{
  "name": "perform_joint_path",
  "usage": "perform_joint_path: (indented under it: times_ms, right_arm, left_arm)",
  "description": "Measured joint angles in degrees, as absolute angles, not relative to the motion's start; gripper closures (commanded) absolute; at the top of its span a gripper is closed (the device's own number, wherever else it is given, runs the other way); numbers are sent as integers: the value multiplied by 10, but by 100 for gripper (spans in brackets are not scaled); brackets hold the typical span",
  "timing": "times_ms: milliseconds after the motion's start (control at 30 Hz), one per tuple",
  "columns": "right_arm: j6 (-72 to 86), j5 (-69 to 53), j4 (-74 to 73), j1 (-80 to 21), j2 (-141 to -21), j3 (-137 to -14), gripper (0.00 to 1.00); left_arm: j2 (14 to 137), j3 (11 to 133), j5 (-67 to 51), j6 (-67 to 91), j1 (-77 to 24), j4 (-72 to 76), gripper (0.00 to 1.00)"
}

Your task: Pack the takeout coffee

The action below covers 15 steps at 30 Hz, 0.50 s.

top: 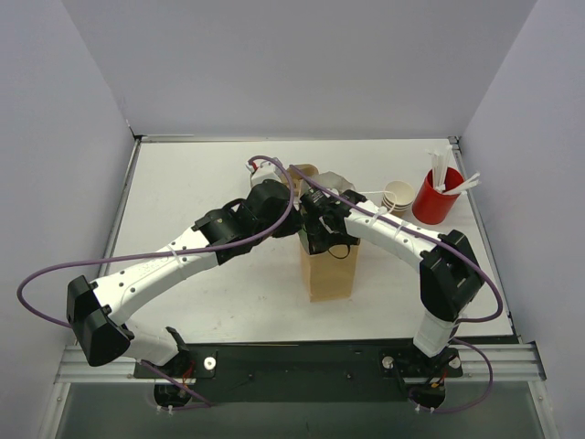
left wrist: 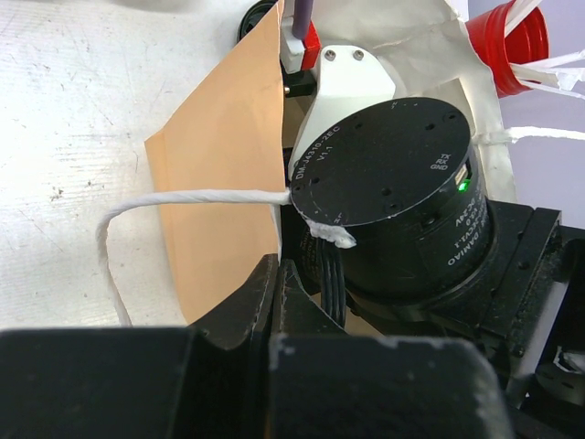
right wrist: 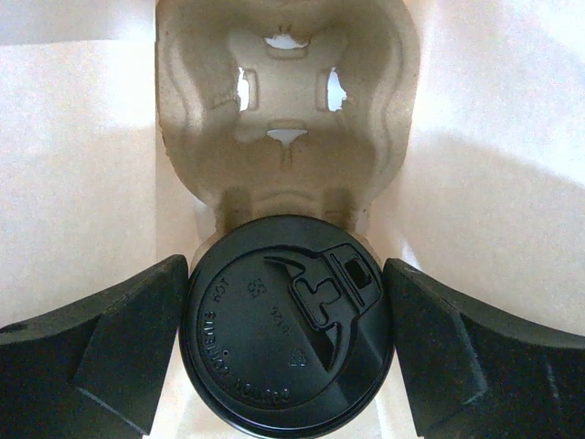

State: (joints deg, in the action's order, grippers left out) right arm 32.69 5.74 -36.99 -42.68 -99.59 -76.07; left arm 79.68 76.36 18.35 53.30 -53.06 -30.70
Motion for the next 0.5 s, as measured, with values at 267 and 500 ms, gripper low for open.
perform_joint_path:
  times_ms: [267,500]
  right_arm:
    - [327,57,-381,-427,-996,-762,16]
    - [327,57,-386,-427,-996,-763,15]
  left_arm:
    - [797,764,182,533,-531,-307,100]
    - [797,764,181,533,-531,-308,100]
